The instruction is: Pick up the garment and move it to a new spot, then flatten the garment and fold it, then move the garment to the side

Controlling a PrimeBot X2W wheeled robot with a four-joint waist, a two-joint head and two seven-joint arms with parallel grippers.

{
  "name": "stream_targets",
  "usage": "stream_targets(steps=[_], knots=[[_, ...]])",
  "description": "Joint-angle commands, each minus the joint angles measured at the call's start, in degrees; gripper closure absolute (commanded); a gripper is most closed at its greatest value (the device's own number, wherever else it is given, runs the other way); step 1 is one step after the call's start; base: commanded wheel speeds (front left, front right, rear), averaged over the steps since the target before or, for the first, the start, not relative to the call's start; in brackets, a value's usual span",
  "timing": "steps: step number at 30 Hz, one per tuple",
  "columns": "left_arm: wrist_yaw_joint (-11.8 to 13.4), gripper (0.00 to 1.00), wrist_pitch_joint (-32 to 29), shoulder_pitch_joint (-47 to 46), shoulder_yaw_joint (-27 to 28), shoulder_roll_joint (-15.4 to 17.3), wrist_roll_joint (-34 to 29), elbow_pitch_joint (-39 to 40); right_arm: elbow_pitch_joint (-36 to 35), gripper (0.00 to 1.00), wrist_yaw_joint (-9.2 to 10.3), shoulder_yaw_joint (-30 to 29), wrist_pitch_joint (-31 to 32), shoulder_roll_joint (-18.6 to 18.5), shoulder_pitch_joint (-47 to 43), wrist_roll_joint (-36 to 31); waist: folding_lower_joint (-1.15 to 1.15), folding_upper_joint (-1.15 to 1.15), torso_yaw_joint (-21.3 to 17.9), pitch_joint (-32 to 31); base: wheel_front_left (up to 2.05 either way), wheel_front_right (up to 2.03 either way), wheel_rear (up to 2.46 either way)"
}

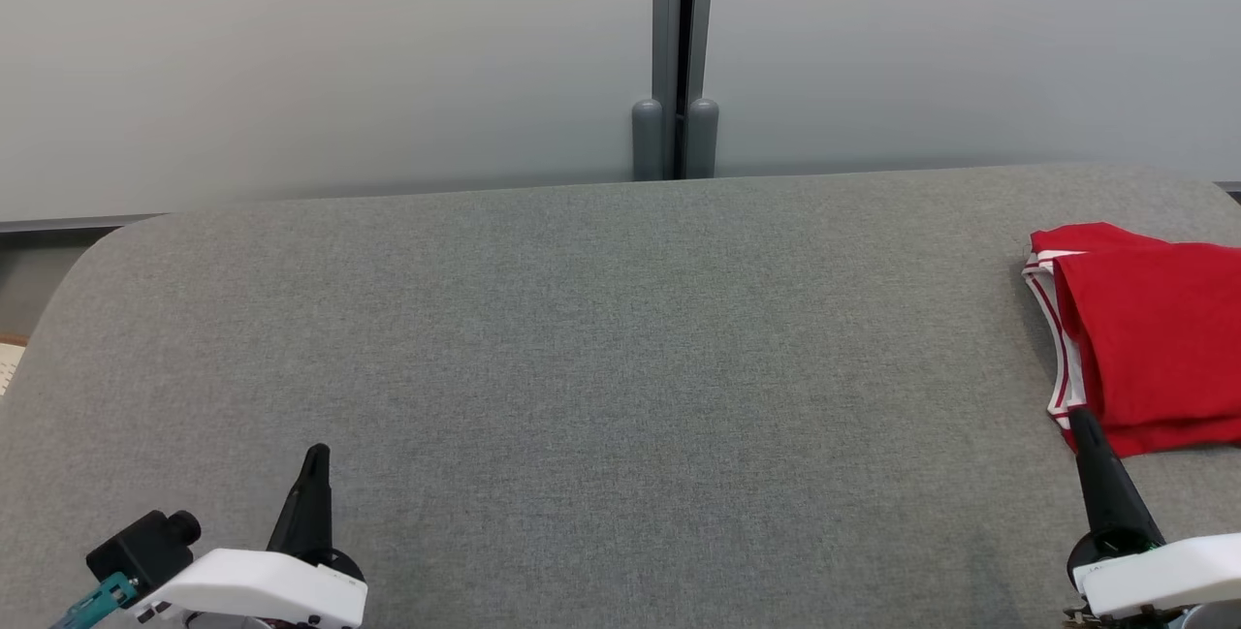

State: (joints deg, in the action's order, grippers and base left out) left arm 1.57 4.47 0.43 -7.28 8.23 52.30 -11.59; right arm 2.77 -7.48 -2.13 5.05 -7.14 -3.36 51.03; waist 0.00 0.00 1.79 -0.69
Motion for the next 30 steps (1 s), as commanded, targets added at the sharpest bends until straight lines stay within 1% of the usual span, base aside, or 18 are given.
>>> stream_targets(steps=[1,16,30], knots=[[-0.5,1.0,-0.3,-2.2,0.8,0.2,1.6,0.6,-0.2,1.0,-0.01,-0.4,0.0,-0.3,1.4,1.8,0.0,0.0,0.0,0.0,0.0,0.0,0.0],[-2.6,1.0,-2.6,-3.3,3.7,-0.9,11.0,-0.1,2.5,1.0,-0.02,-1.2,0.2,0.7,3.4,11.3,0.0,0.0,-0.3,0.2,0.0,0.0,0.0],[-4.3,1.0,-4.5,-4.2,6.1,-1.9,18.5,-0.7,4.7,1.0,-0.02,-1.9,0.4,1.4,5.1,19.1,0.0,0.0,-0.6,0.3,0.0,0.0,0.0]])
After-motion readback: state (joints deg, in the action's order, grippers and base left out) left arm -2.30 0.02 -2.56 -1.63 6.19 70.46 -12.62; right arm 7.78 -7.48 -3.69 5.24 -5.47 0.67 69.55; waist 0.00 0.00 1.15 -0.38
